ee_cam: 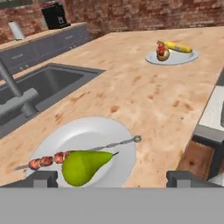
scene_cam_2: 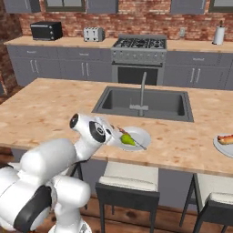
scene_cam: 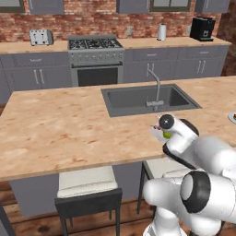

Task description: Pick up the banana and pear from the fridge and place one fruit on each plate on the dining counter.

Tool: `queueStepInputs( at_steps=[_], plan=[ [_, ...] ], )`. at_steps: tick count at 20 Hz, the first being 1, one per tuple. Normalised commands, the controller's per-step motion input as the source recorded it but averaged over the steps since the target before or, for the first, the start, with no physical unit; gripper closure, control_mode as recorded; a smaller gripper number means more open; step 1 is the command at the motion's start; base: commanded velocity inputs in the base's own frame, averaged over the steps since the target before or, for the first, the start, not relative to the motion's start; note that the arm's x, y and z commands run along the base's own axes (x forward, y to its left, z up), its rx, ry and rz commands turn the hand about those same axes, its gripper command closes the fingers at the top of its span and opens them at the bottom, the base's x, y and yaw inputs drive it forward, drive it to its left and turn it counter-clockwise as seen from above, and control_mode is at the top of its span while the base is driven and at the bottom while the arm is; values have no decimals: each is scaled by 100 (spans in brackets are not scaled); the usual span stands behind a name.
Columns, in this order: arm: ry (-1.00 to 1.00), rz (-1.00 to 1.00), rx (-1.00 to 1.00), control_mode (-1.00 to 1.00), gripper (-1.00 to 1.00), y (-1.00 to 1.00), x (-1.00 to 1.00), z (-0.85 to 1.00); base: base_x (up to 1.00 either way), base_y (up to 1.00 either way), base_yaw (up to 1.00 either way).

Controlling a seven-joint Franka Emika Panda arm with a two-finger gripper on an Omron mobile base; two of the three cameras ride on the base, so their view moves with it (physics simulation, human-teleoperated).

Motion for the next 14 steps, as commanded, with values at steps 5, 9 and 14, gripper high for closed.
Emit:
queueStepInputs(
  at_steps=[5,9,14],
  plan=[
    [1,21,0,-100,-100,4,-100,100,0,0,0],
    [11,21,-1,-100,-100,18,-100,100,0,0,0],
    [18,23,-11,-100,-100,37,-100,94,0,0,0]
  ],
)
